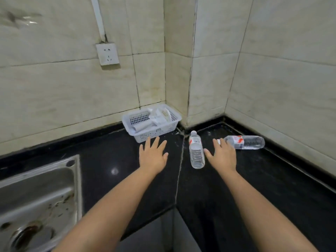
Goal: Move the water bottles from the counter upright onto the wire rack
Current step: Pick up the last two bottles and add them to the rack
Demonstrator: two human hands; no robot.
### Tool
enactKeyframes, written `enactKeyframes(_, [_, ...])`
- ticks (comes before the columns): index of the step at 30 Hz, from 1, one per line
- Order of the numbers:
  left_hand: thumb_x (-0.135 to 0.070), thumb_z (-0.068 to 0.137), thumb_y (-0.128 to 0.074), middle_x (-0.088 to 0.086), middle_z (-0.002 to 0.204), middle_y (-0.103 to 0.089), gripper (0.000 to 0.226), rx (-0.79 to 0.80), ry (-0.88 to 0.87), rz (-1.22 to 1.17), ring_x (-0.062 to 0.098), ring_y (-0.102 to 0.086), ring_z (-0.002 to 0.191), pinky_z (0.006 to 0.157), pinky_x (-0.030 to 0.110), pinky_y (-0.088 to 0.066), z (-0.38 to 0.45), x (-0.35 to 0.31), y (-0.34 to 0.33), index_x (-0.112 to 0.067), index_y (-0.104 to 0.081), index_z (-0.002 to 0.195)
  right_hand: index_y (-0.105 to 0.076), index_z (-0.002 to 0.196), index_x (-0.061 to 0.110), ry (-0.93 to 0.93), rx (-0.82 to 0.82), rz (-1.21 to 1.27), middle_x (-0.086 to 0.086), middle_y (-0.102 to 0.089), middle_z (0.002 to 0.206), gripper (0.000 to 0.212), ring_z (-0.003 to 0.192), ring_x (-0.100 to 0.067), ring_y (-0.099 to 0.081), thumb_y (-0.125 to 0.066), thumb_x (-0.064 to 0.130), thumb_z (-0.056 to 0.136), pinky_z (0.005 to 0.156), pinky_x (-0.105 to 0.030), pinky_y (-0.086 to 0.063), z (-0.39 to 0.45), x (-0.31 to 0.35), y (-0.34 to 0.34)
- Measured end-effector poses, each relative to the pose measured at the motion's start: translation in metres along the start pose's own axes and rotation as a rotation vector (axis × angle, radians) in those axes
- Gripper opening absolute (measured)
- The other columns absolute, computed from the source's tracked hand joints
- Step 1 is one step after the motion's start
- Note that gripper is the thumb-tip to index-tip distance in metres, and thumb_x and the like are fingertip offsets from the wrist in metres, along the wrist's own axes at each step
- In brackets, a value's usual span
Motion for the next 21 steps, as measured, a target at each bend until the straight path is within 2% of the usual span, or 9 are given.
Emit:
enactKeyframes(3, [-0.038,0.098,-0.029,-0.002,0.158,-0.006,0.052,0.062,-0.091,-0.031,0.026,0.003,0.146,0.118,0.045,-0.007,0.055,-0.022,-0.023,-0.029,-0.014,0.146,-0.039,0.136,0.01,-0.115,0.008,0.005,-0.014,-0.04,0.143,0.057,0.134,-0.03,-0.033,-0.049,0.041,0.089,0.107,-0.045,-0.031,0.027,-0.026,-0.018])
enactKeyframes(7, [-0.038,0.097,-0.031,-0.003,0.158,-0.01,0.051,0.127,-0.231,-0.071,0.025,-0.001,0.146,0.117,0.045,-0.01,0.107,-0.067,-0.059,-0.029,-0.017,0.146,-0.037,0.138,0.011,-0.27,0.051,-0.04,-0.012,-0.036,0.147,0.057,0.137,-0.029,-0.03,-0.046,0.042,0.091,0.112,-0.047,-0.025,0.053,-0.071,-0.043])
enactKeyframes(11, [-0.04,0.097,-0.03,-0.004,0.157,-0.01,0.051,0.189,-0.302,-0.059,0.026,-0.002,0.146,0.117,0.045,-0.012,0.151,-0.104,-0.1,-0.029,-0.018,0.145,-0.036,0.138,0.013,-0.331,0.101,-0.083,-0.01,-0.035,0.148,0.057,0.138,-0.028,-0.027,-0.044,0.044,0.091,0.114,-0.046,-0.02,0.09,-0.112,-0.068])
enactKeyframes(14, [-0.04,0.097,-0.03,-0.004,0.157,-0.01,0.051,0.238,-0.305,-0.081,0.024,-0.001,0.146,0.117,0.045,-0.013,0.181,-0.121,-0.128,-0.029,-0.017,0.145,-0.031,0.14,0.014,-0.312,0.18,-0.14,-0.011,-0.028,0.151,0.06,0.141,-0.028,-0.022,-0.043,0.046,0.091,0.115,-0.043,-0.018,0.126,-0.139,-0.09])
enactKeyframes(17, [-0.043,0.095,-0.034,-0.002,0.157,-0.011,0.054,0.257,-0.289,-0.109,0.025,-0.002,0.145,0.117,0.046,-0.017,0.21,-0.133,-0.147,-0.028,-0.019,0.145,-0.029,0.141,0.016,-0.217,0.239,-0.163,-0.012,-0.026,0.151,0.065,0.141,-0.028,-0.019,-0.047,0.049,0.088,0.115,-0.042,-0.016,0.161,-0.158,-0.106])
enactKeyframes(21, [-0.042,0.091,-0.045,0.003,0.158,-0.005,0.065,0.288,-0.25,-0.171,0.027,0.004,0.145,0.118,0.04,-0.01,0.232,-0.139,-0.163,-0.021,-0.018,0.146,-0.015,0.146,0.022,-0.073,0.458,-0.2,-0.008,-0.01,0.156,0.084,0.145,-0.026,-0.005,-0.06,0.049,0.08,0.117,-0.047,-0.005,0.195,-0.172,-0.131])
Point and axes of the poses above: each hand's wrist, its own z-axis towards the middle knuckle, its own y-axis out of the back of the hand, x = y × z, the point moved 8 cm from there along z, towards the middle knuckle
